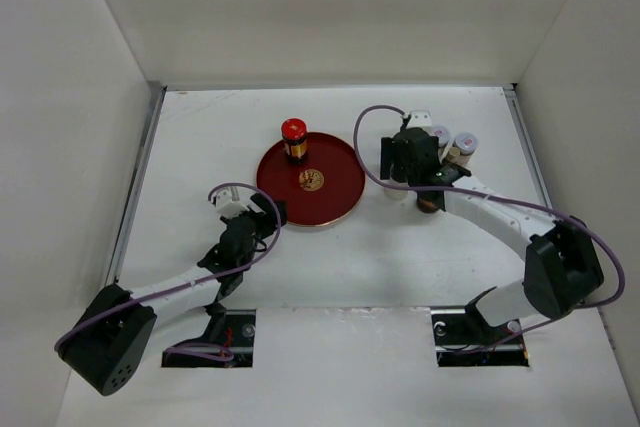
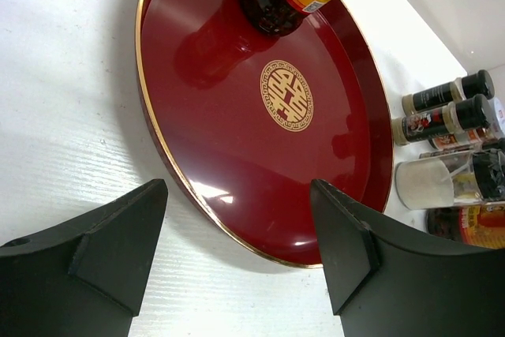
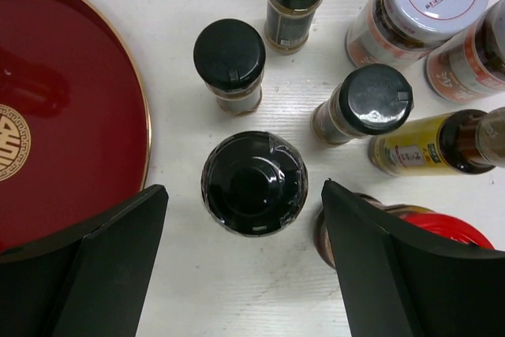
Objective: Organize the condiment bottles
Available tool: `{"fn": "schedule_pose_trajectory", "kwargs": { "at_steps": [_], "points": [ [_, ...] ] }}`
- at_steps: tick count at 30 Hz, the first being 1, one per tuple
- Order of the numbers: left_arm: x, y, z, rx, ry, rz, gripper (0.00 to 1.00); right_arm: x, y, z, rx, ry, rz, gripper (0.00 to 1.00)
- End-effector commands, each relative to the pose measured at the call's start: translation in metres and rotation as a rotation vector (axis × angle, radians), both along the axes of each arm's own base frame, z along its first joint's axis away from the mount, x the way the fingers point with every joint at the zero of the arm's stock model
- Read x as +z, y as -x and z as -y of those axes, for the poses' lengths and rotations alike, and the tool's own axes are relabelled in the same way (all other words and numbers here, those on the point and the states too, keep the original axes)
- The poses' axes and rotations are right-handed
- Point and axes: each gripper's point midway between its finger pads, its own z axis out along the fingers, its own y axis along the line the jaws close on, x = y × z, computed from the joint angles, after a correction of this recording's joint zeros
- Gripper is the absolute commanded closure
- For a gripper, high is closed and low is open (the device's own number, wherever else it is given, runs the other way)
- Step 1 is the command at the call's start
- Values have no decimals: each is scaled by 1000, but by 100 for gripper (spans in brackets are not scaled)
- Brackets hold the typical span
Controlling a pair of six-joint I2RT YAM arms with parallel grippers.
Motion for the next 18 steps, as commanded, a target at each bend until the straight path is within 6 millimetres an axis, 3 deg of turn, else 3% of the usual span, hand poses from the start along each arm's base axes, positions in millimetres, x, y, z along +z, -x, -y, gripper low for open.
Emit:
{"fn": "schedule_pose_trajectory", "kwargs": {
  "at_steps": [1,12,18],
  "points": [
    [16,-6,8,-13,43,44,28,22,-19,-5,4,-15,59,14],
    [19,-6,7,-11,49,51,28,0,-30,2,-35,40,9,14],
    [20,-6,7,-12,53,57,28,-7,-31,-1,-36,38,-5,23]
  ]
}}
